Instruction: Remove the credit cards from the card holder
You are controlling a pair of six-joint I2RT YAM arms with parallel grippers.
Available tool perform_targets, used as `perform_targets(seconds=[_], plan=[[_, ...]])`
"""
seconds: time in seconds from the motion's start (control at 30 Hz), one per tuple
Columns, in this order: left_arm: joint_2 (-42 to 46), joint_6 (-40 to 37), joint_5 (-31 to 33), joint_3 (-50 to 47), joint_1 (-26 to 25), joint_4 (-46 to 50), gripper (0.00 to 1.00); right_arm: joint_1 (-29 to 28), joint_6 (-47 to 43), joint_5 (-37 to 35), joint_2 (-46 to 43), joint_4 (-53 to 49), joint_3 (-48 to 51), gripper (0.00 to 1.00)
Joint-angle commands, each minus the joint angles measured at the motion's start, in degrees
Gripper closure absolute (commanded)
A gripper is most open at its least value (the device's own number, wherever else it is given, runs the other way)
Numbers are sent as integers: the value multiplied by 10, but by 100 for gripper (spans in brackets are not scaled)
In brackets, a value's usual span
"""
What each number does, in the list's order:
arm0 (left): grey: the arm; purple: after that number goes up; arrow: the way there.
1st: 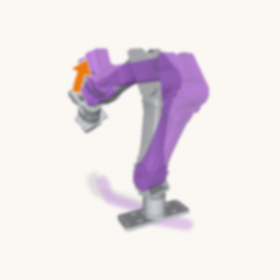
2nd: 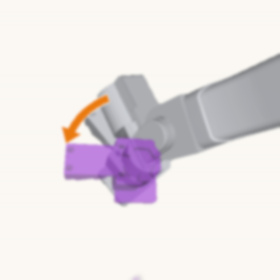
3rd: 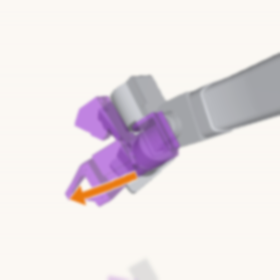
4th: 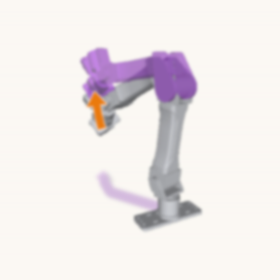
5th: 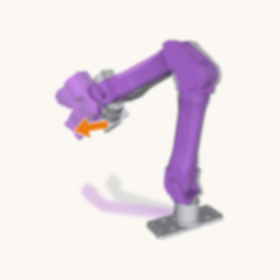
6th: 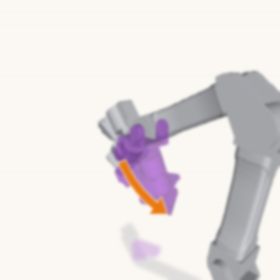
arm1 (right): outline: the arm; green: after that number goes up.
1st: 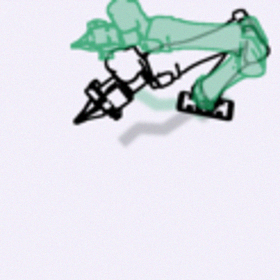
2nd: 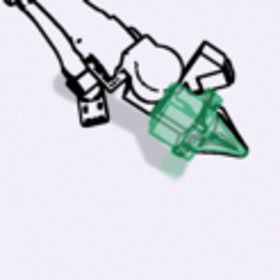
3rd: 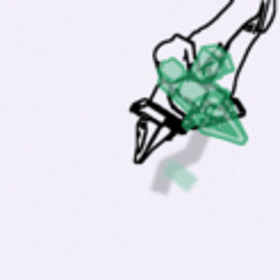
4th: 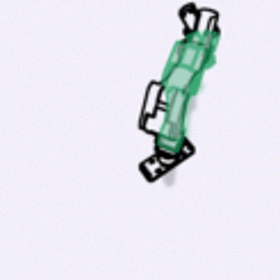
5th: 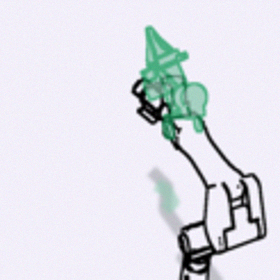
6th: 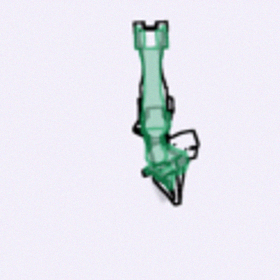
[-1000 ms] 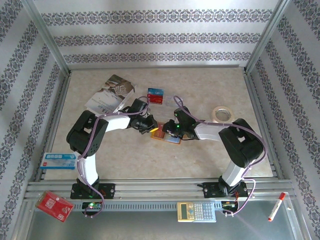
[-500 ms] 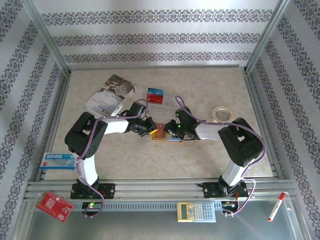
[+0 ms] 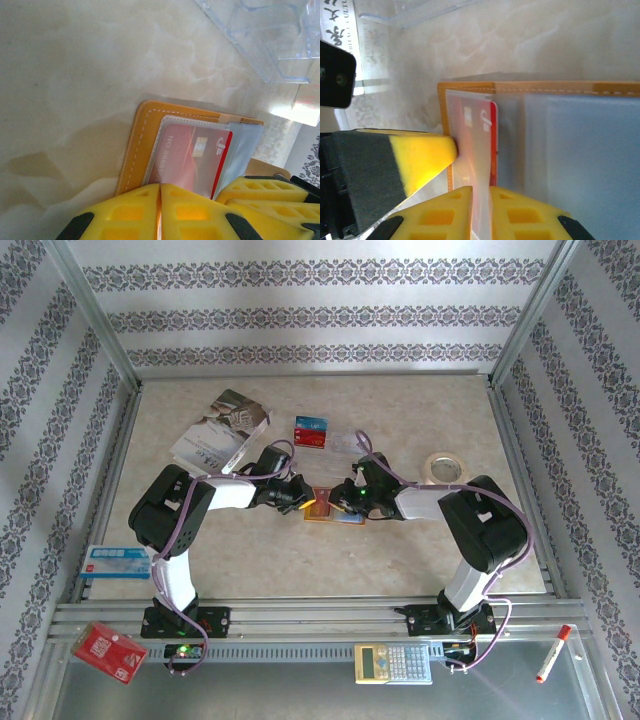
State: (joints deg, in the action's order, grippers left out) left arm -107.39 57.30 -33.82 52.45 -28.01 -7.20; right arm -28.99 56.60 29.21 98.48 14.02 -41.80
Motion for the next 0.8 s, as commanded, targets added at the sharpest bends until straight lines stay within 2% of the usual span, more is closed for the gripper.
perform_targets(seconds=[0.0,0.1,0.2,0.33,0.63,0.77], plan=[[-28,1,23,-26,3,64,89,6,-12,24,13,25,7,83],[-29,0,24,-26,4,66,89,7,-11,12,14,20,12,84],[-29,0,26,-29,5,66,89,8,-13,-11,11,1,17,78],[-28,0,27,-30,7,68,89,9,-12,-15,13,4,22,77],[-30,-1,25,-27,9,68,89,9,-7,-2,23,33,29,81],[-29,-1,21,-23,9,68,89,7,5,26,44,70,29,86]])
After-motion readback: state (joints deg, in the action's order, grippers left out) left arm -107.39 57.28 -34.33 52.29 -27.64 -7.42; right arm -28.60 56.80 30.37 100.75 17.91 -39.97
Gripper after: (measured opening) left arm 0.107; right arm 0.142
